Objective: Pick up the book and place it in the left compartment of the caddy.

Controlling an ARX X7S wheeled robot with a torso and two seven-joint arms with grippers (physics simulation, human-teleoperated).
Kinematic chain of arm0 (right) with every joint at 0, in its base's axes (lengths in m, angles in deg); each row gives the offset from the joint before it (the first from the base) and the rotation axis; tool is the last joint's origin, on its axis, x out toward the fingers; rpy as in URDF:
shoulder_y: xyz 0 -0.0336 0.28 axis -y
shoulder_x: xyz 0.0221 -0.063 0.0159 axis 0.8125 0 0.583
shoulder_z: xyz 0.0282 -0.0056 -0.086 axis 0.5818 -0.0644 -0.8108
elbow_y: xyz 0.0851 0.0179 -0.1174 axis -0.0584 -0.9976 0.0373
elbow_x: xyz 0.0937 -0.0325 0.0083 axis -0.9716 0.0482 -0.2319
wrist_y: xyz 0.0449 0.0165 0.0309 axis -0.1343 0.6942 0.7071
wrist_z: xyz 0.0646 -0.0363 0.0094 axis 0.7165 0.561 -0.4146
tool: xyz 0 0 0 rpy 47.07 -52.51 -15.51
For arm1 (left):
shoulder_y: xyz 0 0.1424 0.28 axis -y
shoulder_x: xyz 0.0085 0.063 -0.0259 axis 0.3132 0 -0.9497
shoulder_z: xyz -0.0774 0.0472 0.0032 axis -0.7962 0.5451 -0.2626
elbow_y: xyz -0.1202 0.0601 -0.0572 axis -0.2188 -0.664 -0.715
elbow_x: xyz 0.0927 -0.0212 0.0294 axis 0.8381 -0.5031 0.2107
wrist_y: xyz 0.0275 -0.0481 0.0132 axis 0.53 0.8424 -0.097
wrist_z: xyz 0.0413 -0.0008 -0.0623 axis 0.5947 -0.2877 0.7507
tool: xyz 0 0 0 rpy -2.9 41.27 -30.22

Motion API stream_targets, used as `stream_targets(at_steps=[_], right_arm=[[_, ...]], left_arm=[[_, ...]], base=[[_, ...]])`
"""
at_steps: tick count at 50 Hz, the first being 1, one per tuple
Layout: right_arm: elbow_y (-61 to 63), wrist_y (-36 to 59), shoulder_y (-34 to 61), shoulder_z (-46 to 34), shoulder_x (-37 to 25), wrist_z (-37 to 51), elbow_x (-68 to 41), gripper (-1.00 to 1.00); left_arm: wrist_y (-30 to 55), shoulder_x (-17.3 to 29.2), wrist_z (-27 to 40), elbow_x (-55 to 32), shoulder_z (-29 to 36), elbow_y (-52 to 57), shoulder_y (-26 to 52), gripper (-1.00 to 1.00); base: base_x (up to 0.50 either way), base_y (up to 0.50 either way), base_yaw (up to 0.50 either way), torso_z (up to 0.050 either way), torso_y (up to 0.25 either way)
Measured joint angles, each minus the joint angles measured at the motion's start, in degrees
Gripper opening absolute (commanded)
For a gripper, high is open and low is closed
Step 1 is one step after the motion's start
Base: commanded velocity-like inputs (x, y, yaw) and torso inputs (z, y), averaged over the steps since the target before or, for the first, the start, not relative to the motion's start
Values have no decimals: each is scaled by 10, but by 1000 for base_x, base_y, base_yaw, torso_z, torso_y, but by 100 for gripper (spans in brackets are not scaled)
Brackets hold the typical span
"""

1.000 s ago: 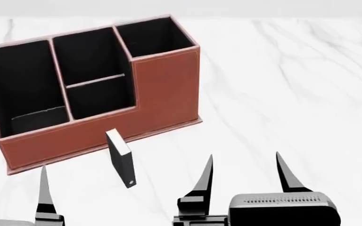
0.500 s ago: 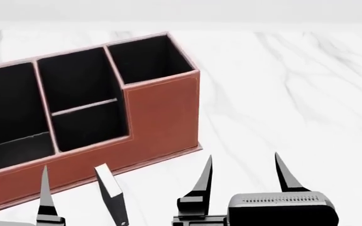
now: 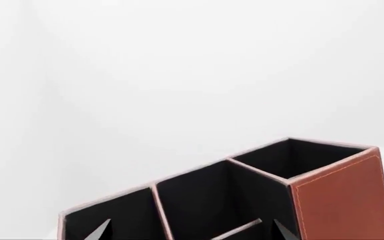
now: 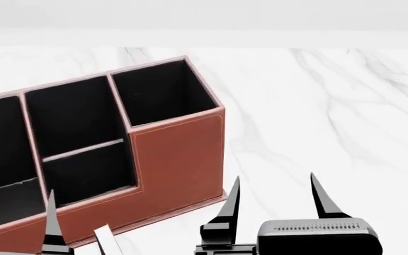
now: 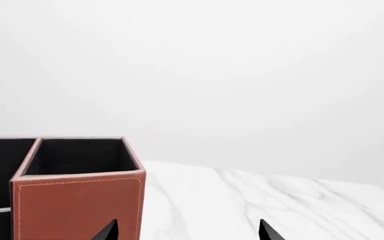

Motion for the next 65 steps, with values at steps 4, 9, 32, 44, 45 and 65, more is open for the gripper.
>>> stream_targets(at_steps=[4, 9, 32, 44, 45, 65], right_arm=[[-1, -1, 0, -1, -2, 2, -1, 100], [-1, -2, 0, -3, -3, 4, -3, 100], [-7, -6, 1, -8, -11, 13, -14, 100], [-13, -14, -2, -10, -14, 17, -19, 100], [-13, -14, -2, -10, -14, 18, -19, 100], [-18, -24, -7, -12, -20, 25, -28, 100]], left_arm=[[0, 1, 2, -2, 1, 0, 0, 100], [2, 3, 4, -4, 3, -1, 1, 100], [9, 10, 14, -13, 13, -1, 2, 100], [45, -4, 6, -32, 37, 8, 1, 100], [54, -8, 5, -38, 38, 11, 2, 100], [337, -75, 101, -252, 12, 100, 86, 100]], base=[[0, 0, 0, 0, 0], [0, 0, 0, 0, 0], [0, 0, 0, 0, 0], [0, 0, 0, 0, 0], [0, 0, 0, 0, 0], [0, 0, 0, 0, 0]])
